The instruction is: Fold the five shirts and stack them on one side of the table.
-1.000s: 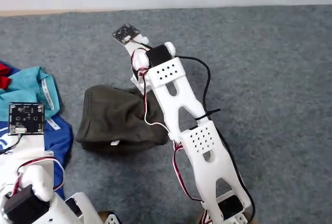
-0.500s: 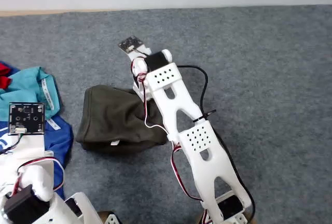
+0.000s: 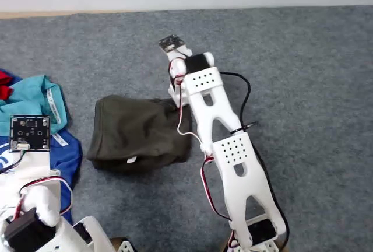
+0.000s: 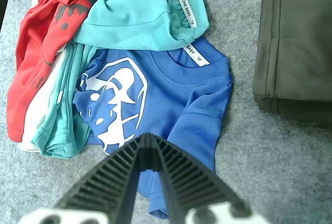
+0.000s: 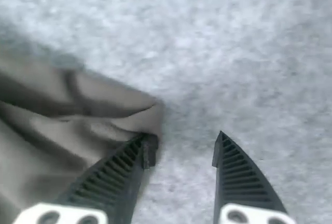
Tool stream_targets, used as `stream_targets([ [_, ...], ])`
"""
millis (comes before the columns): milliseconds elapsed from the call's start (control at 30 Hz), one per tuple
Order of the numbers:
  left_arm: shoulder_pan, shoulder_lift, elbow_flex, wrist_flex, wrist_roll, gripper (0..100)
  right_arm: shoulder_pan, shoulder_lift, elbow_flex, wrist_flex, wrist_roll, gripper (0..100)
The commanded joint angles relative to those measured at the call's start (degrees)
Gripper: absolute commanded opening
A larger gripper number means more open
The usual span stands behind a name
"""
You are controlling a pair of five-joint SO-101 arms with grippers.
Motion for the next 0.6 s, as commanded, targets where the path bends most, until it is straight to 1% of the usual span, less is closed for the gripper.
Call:
stream_targets([
  [0,0.09,-0.26,-0.31,-0.88,-0.35,0,2.07,-1.19,-0.79,-1.1,1.58,19.3],
  [133,0.09,-0.26,-0.31,-0.88,-0.35,0,1.8,-2.42,-1.32,0.57,1.67,19.3],
  [300,0.09,-0.26,-0.31,-0.88,-0.35,0,-2.33,-5.58,-3.96,5.05,1.49,19.3],
  [567,0.09,-0.26,1.1,-0.88,-0.35,0,-7.43,-8.57,-4.84,5.23,1.49,19.3],
])
